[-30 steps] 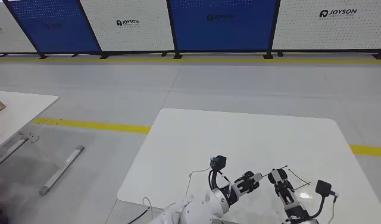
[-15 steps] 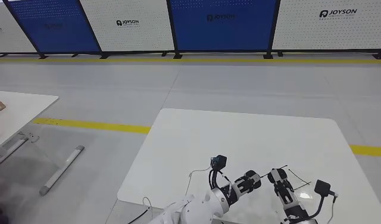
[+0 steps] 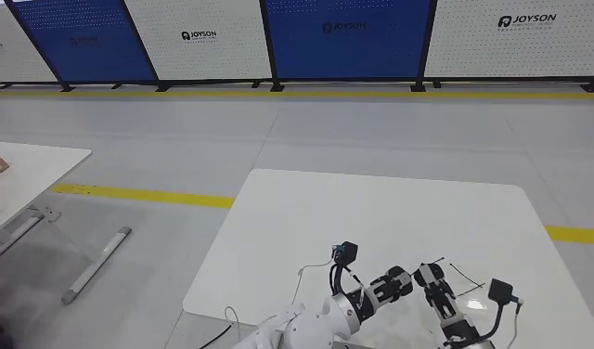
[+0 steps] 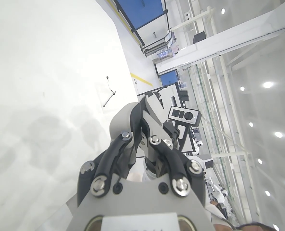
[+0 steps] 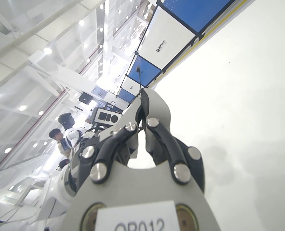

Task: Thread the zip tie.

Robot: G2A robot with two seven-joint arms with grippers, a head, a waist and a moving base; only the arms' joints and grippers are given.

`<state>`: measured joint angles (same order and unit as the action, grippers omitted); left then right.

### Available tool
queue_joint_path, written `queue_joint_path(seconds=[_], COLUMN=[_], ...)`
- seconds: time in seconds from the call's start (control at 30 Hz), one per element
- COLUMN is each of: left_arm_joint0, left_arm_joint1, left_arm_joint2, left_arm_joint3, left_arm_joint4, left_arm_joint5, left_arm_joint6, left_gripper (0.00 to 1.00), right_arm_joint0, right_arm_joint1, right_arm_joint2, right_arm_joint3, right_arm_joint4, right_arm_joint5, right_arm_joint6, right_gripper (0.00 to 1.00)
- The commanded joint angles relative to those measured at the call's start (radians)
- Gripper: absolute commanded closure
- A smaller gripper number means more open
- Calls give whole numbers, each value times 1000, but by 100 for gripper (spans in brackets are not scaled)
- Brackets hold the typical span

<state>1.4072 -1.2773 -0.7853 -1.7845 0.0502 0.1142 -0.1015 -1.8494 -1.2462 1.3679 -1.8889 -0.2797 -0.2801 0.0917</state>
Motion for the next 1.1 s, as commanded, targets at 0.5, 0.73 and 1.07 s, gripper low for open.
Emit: queue_joint_path(seconds=[0.5,0.73,1.07], left_arm_joint0=[-1,5,13], left_arm_joint1=[-5,-5,-2], left_arm_joint2=[7,-1,-10], left_arm_joint3=[-2,-4,-10], left_arm_joint4=[13,15,32], left_arm_joint5=[6,7,33], left_arm_joint6=[9,15,7], left_gripper=[100,100,71], right_arm_joint0=[-3,-9,-17], right_arm_joint1=[3,4,5], right_arm_joint2=[7,18,24], right_arm_joint3=[2,-5,-15], right_arm_joint4=[-10,4,-16], right_arm_joint5=[-4,-12,-9], right_arm_joint6=[18,9,-5], right_gripper=[100,100,100])
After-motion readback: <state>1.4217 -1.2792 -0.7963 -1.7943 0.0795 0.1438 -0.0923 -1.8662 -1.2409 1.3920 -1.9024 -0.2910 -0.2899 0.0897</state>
